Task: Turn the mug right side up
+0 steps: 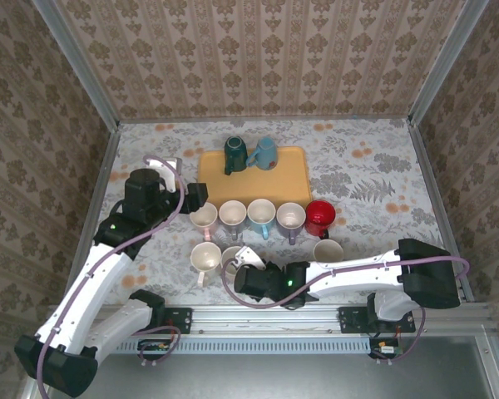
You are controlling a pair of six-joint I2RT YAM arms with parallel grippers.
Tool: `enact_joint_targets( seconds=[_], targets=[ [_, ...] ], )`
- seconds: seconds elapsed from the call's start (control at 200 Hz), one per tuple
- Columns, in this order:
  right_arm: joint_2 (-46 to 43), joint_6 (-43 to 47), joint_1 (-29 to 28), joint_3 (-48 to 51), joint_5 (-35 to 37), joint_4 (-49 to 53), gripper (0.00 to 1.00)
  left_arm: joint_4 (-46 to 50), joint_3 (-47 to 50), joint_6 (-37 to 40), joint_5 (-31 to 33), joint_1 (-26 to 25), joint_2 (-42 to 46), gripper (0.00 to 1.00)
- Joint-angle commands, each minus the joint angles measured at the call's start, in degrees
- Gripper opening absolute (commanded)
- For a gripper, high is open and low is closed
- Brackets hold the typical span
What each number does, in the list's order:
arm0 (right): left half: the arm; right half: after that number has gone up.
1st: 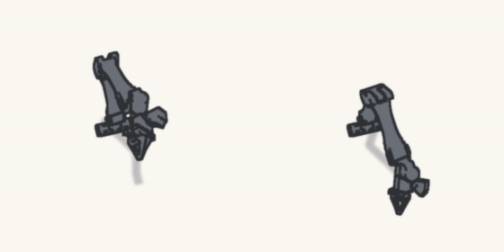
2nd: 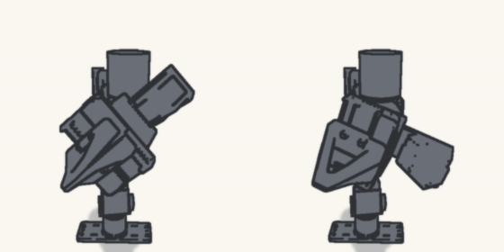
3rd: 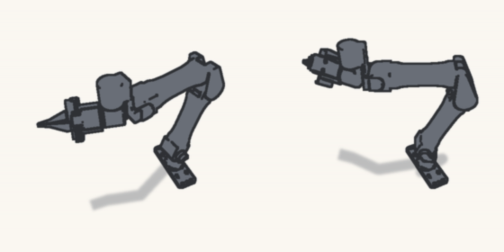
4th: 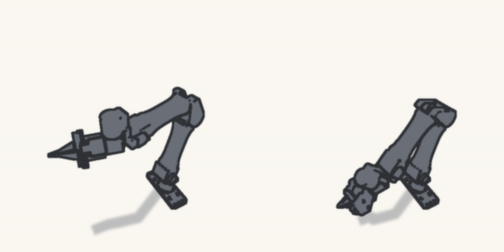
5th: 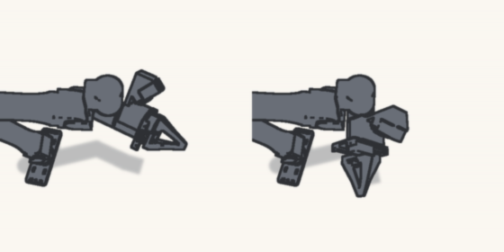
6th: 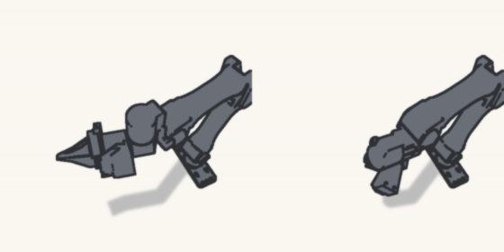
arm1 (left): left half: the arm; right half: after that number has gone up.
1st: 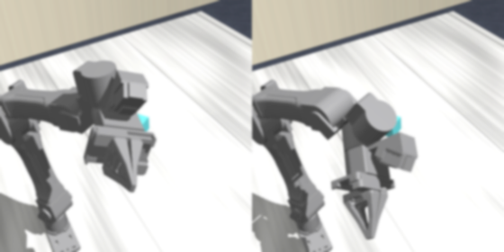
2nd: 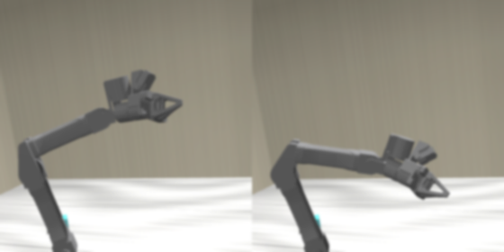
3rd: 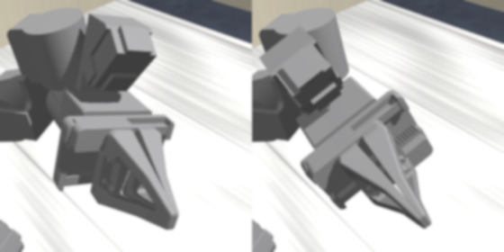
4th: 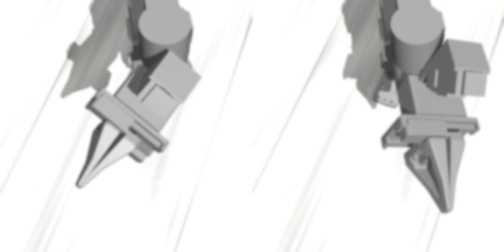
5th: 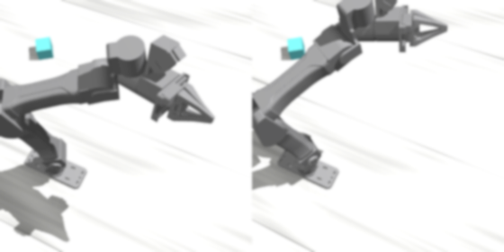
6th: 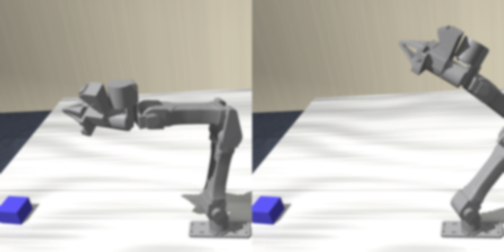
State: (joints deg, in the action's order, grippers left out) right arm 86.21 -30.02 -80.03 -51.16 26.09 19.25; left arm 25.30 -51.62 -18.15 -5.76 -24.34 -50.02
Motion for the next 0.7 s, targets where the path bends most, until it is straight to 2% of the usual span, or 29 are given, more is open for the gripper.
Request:
enact_joint_targets(
  seconds=[0.0, 0.15, 0.24, 0.275, 0.395, 0.515, 0.695],
  targets=[
    [-1.67, -0.20, 0.40, 0.28, 3.54, -1.42, 0.53, -1.19, 0.39, 1.54, 0.43, -0.10, -0.38, 0.79],
    [-10.74, -0.40, 0.31, 4.46, 2.27, -1.68, 0.72, -1.28, 0.45, 1.89, 0.66, -0.01, -1.41, 0.79],
    [-15.79, 2.35, 0.46, 6.40, -2.96, -2.09, 0.86, -1.55, 0.47, 2.15, -0.25, -0.01, -3.08, 0.78],
    [-17.34, 3.39, 0.57, 6.46, -5.15, -1.50, 0.89, -1.60, 0.36, 2.28, -0.63, -0.01, -4.11, 0.78],
    [-22.27, 6.63, 1.78, 5.32, -10.54, 2.05, 0.90, -1.74, -0.65, 1.93, -1.57, 0.15, -7.58, 0.78],
    [-26.95, 8.31, 4.68, 3.25, -11.46, 4.41, 0.89, -1.75, -3.07, -0.40, -3.39, 0.12, -11.41, 0.77],
    [-31.47, 6.94, 14.02, -0.05, -11.91, 6.78, 0.85, -1.48, -9.98, -1.89, -3.58, -1.37, -20.56, 0.77]
  ],
)
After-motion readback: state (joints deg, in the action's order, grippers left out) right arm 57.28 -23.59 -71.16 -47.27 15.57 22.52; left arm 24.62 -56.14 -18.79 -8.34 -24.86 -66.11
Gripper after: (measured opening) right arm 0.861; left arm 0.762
